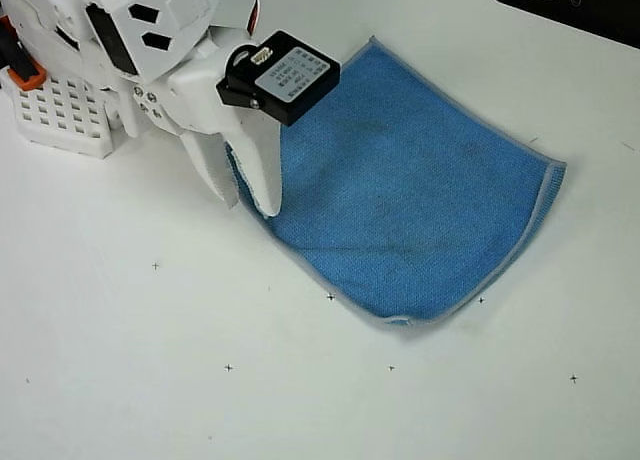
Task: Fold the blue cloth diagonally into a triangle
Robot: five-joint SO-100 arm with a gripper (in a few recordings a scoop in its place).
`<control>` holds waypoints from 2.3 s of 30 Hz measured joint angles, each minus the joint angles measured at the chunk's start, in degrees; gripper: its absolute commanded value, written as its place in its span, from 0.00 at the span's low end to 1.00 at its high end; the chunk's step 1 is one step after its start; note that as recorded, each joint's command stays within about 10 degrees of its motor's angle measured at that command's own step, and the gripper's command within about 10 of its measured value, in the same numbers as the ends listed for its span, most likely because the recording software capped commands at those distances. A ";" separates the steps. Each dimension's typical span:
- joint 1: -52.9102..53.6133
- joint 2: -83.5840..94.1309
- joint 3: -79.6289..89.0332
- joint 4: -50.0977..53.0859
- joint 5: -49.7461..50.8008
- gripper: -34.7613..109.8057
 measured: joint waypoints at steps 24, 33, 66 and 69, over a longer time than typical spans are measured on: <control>6.50 -67.59 -38.06 6.24 9.14 0.41; 10.72 -78.05 -49.13 9.05 8.53 0.41; 2.11 -96.06 -75.94 19.69 10.63 0.41; 0.88 -98.53 -78.40 19.69 10.81 0.41</control>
